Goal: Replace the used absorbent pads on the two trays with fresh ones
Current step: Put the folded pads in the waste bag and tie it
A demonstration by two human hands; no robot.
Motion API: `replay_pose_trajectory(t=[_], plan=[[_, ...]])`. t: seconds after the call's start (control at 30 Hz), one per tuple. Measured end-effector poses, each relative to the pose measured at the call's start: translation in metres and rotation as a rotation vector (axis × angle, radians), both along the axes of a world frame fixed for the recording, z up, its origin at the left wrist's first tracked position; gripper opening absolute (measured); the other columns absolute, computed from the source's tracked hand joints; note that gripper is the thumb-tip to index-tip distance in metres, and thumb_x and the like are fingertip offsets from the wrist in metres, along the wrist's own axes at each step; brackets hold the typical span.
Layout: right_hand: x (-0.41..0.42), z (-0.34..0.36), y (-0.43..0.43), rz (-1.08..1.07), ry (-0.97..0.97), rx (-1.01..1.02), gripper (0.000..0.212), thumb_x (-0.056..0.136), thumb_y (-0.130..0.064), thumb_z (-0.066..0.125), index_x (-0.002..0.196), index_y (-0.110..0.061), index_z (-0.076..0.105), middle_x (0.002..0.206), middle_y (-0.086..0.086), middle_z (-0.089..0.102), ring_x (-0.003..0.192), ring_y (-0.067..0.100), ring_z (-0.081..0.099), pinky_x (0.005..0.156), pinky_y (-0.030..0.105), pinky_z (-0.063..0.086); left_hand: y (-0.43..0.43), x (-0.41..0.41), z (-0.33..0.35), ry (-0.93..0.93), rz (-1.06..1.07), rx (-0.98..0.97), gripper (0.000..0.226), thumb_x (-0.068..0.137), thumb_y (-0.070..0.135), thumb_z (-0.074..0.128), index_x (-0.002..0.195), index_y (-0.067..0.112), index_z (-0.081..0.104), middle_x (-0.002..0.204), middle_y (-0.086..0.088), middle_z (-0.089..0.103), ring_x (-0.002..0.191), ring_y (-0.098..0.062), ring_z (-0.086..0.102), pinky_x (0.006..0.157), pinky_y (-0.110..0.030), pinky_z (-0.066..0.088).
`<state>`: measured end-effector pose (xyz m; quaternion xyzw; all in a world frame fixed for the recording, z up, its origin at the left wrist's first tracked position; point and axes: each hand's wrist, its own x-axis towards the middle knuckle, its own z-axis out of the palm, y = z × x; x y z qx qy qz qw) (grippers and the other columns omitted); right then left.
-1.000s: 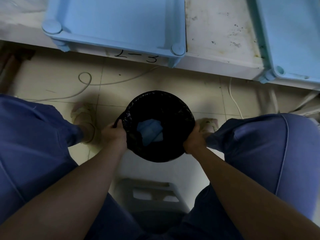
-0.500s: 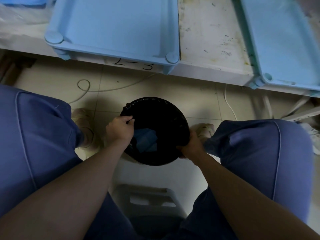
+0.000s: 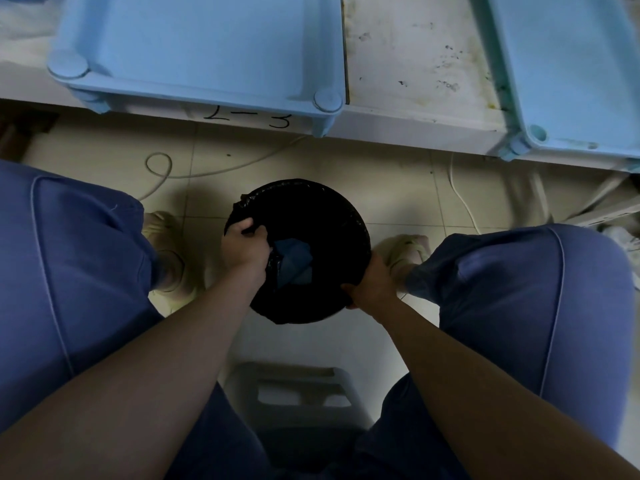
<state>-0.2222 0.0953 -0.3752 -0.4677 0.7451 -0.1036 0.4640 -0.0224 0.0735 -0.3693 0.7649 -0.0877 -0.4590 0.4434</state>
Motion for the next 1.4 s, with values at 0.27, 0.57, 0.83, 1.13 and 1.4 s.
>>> replay_pose_trajectory(t=[0.27,0.57,0.83,1.13,1.4], plan=[[0.010,0.004,0.000,0.187,0.029,-0.118,0.054,0.084,-0.005,0.061,0.133,-0.006,0.037,0.112,0.010,0.055,0.090,0.024,0.058,0.061,0.028,0.051,-0.007,-0.038,0.035,0.154,-0.218,-0.149,0.023,0.093,0.021,0.060,0.116,0.024,0.064,0.112,0.003,0.060,0.102,-0.014,0.059,0.087,-0.028,0.053],[0.010,0.022,0.008,0.025,-0.018,0.135,0.036,0.094,-0.014,0.048,0.124,0.002,0.039,0.123,0.023,0.054,0.095,0.028,0.054,0.088,0.043,0.052,0.010,-0.018,0.054,-0.033,-0.240,-0.142,0.044,0.088,0.008,0.063,0.128,0.024,0.053,0.114,0.002,0.059,0.108,-0.018,0.056,0.095,-0.032,0.049],[0.011,0.042,0.029,-0.029,-0.127,0.311,0.044,0.100,-0.020,0.046,0.140,-0.006,0.035,0.121,0.013,0.051,0.114,0.031,0.052,0.092,0.037,0.050,0.046,0.018,0.050,-0.538,-0.405,0.331,0.049,0.085,0.018,0.057,0.132,0.013,0.045,0.135,-0.019,0.042,0.121,-0.038,0.044,0.100,-0.044,0.041],[0.014,0.030,0.025,-0.138,-0.278,0.456,0.025,0.092,-0.002,0.052,0.116,-0.010,0.050,0.108,0.011,0.047,0.101,0.030,0.052,0.087,0.043,0.054,0.056,0.035,0.022,-0.298,-0.416,0.377,0.069,0.089,0.012,0.050,0.150,0.023,0.018,0.143,-0.020,0.037,0.122,-0.042,0.045,0.101,-0.045,0.041],[0.023,0.015,0.014,-0.463,-0.445,0.637,0.016,0.092,-0.004,0.051,0.107,-0.003,0.056,0.104,0.014,0.059,0.104,0.030,0.056,0.100,0.049,0.044,0.046,0.030,0.017,-0.314,-0.387,0.268,0.071,0.091,0.016,0.049,0.150,0.037,0.016,0.150,-0.016,0.030,0.131,-0.038,0.039,0.109,-0.037,0.032]])
